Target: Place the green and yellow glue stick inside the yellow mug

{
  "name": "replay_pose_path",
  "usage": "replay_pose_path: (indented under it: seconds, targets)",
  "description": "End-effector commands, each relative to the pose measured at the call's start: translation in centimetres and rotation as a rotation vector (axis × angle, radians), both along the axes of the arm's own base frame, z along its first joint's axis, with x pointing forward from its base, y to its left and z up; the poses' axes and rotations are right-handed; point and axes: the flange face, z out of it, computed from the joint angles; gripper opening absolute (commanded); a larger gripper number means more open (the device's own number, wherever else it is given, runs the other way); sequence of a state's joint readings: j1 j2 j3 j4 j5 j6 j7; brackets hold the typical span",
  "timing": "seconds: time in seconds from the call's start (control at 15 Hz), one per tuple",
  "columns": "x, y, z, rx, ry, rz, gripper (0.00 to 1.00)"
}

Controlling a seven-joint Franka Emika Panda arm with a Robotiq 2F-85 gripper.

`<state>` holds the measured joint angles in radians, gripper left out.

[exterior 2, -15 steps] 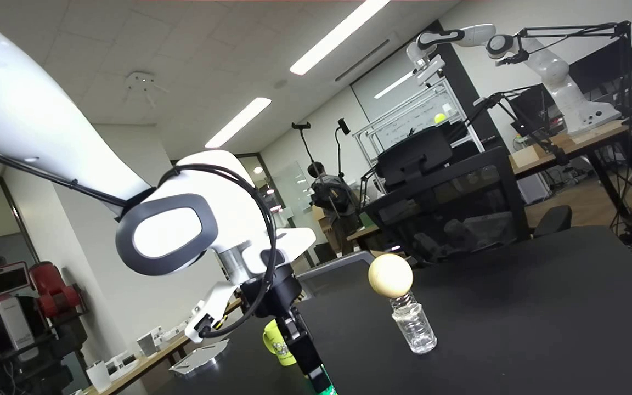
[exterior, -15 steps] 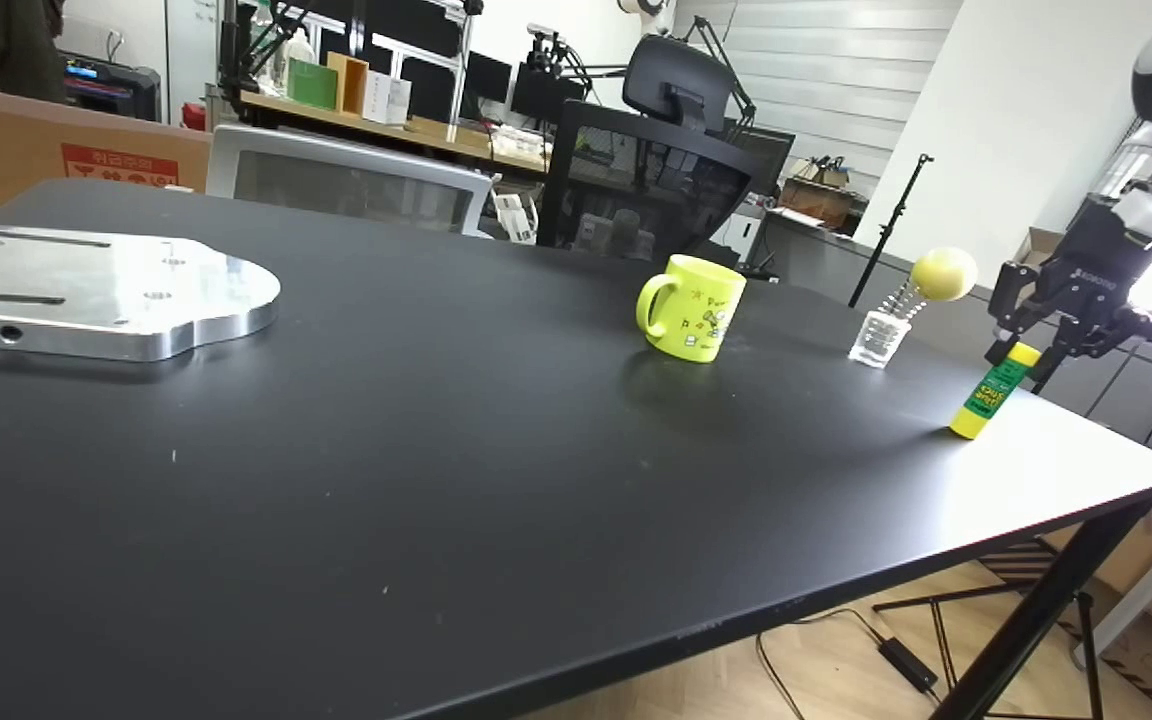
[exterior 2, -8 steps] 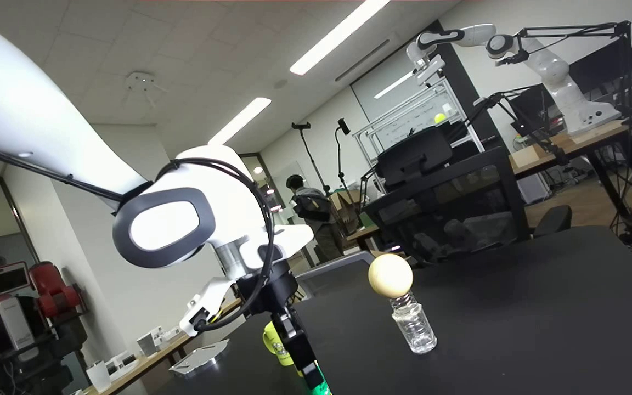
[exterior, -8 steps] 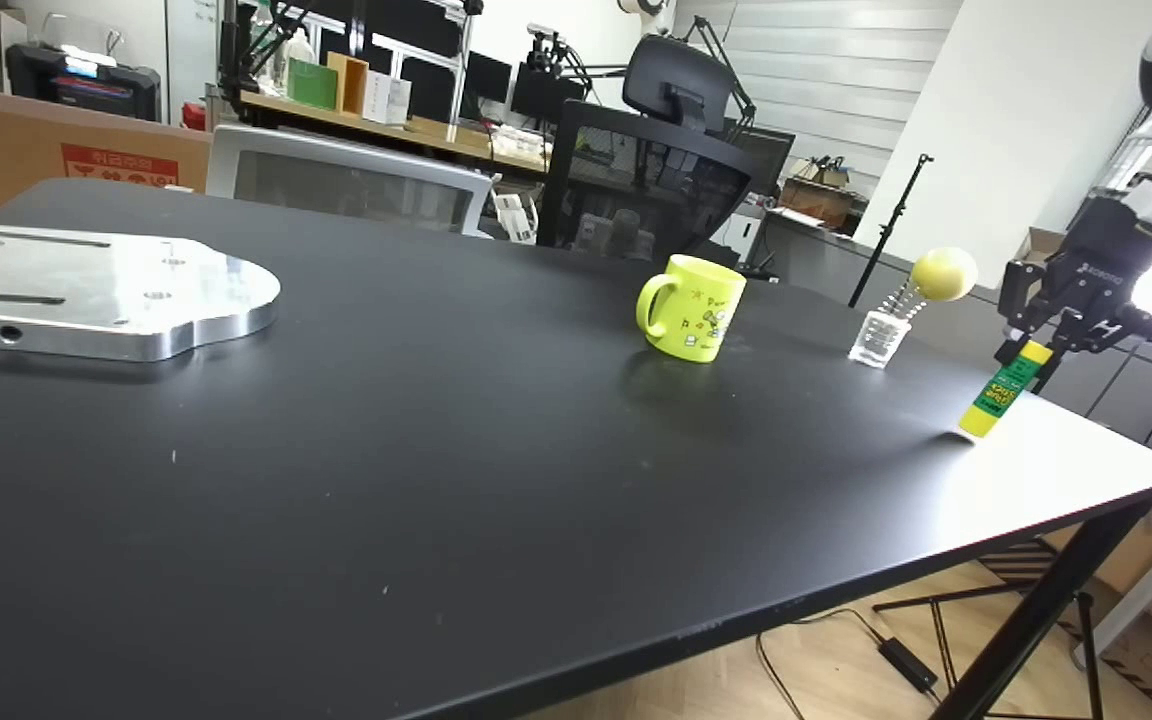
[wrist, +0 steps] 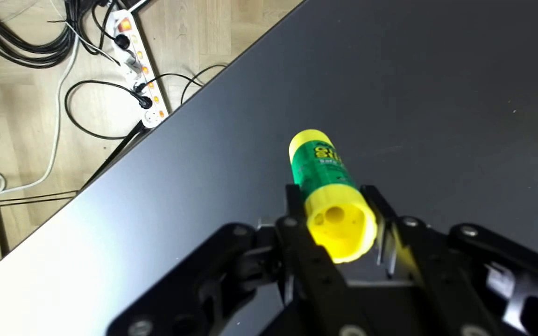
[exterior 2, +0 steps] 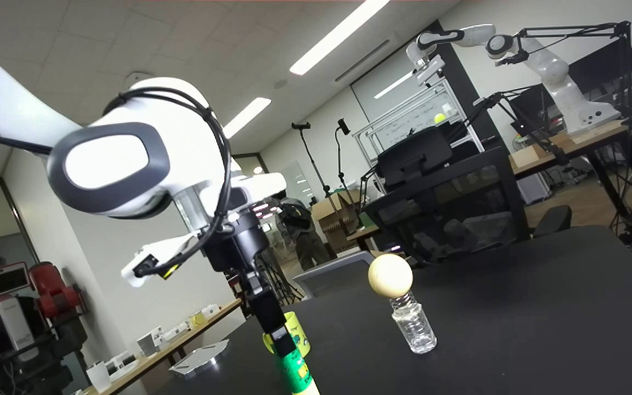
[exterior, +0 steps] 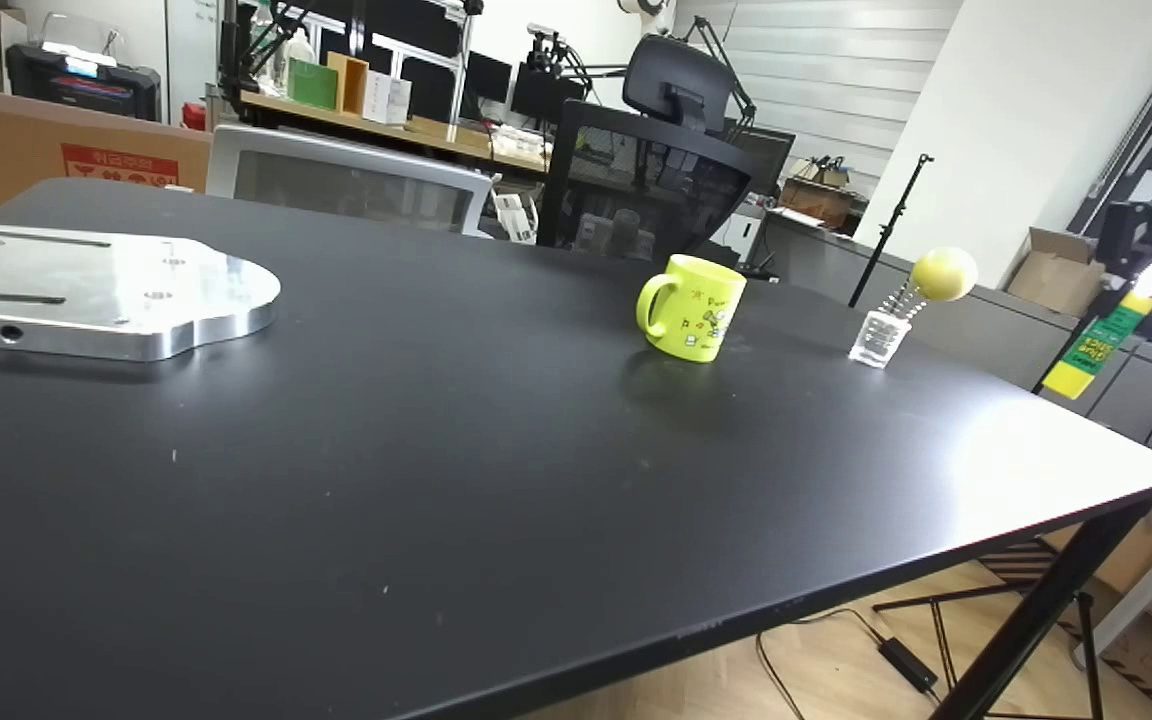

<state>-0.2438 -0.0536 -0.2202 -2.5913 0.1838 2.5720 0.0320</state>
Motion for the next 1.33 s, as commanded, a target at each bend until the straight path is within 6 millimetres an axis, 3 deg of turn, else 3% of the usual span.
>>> replay_pose_path:
  seconds: [0.0,0.13,0.2,0.27,0.87,0.93,1.13,1.27]
  targets:
    - [-3.5,-2.4,3.1,-0.023,-0.002,-0.001,0.09]
    - [-5.0,-4.3,4.0,-0.036,0.015,-0.016,0.09]
    - [-3.4,-3.4,2.9,-0.029,0.012,-0.012,0.09]
    - [-3.8,-4.0,3.2,-0.031,0.009,-0.019,0.34]
    - [-3.5,-3.5,2.6,-0.030,0.019,-0.001,0.34]
    - [-3.5,-3.5,2.6,-0.030,0.019,-0.001,0.09]
    - [-2.3,-3.0,2.7,-0.040,0.027,0.015,0.09]
    - [-0.5,-1.7,3.1,-0.053,0.024,0.039,0.09]
